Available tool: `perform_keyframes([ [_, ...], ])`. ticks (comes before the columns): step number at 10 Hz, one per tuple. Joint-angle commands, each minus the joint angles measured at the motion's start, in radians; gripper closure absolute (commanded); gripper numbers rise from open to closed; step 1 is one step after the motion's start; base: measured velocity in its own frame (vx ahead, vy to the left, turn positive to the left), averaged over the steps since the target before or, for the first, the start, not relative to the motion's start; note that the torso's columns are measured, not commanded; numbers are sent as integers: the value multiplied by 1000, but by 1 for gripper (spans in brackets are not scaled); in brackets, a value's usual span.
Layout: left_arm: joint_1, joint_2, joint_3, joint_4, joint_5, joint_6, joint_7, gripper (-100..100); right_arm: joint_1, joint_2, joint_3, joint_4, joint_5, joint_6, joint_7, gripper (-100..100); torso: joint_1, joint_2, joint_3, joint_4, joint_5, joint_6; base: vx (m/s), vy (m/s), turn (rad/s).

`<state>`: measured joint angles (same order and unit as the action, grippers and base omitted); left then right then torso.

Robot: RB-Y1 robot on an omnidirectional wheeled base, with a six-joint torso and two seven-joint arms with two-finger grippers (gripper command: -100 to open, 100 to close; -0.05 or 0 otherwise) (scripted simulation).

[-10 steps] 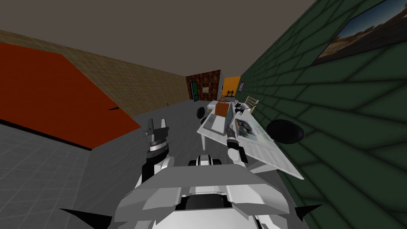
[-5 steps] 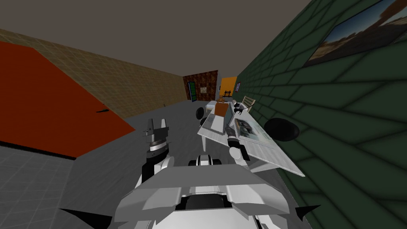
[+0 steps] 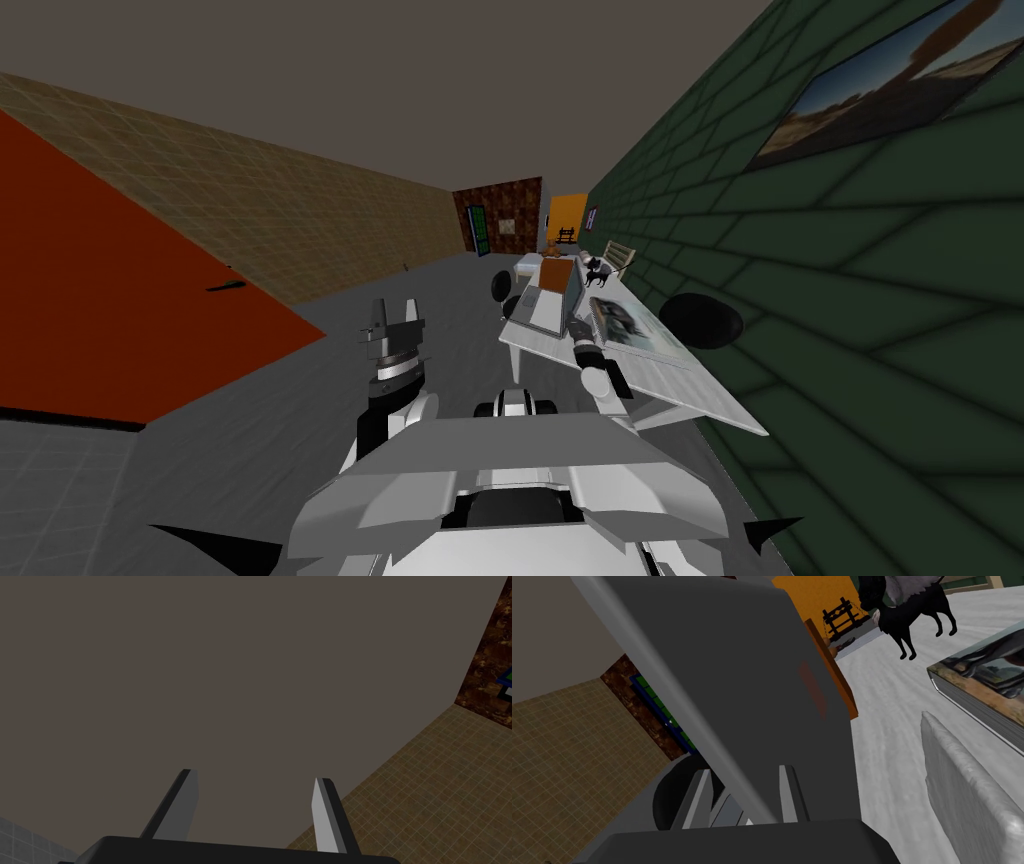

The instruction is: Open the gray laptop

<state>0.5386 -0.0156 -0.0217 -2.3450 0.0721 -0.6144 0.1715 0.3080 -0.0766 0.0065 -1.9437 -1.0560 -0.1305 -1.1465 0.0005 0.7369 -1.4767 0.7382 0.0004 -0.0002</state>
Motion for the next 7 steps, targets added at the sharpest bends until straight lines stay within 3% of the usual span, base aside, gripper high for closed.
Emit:
perform_keyframes([
  [1,0,0,0,0,0,0,0,0,-9,3,-27,-8,5,69,49,100,-1,0,0,0,0,-2,29,70,-61],
  [3,0,0,0,0,0,0,0,0,-14,5,-43,-13,8,109,76,100,-1,-1,-1,-1,-1,0,36,74,-98],
  [4,0,0,0,0,0,0,0,0,-12,3,-41,-12,7,93,71,100,-1,-2,-1,-1,-1,-2,11,24,-7],
  [7,0,0,0,0,0,0,0,0,-40,-20,-60,33,70,142,140,100,2,-5,-2,-5,-2,-3,16,92,-52],
])
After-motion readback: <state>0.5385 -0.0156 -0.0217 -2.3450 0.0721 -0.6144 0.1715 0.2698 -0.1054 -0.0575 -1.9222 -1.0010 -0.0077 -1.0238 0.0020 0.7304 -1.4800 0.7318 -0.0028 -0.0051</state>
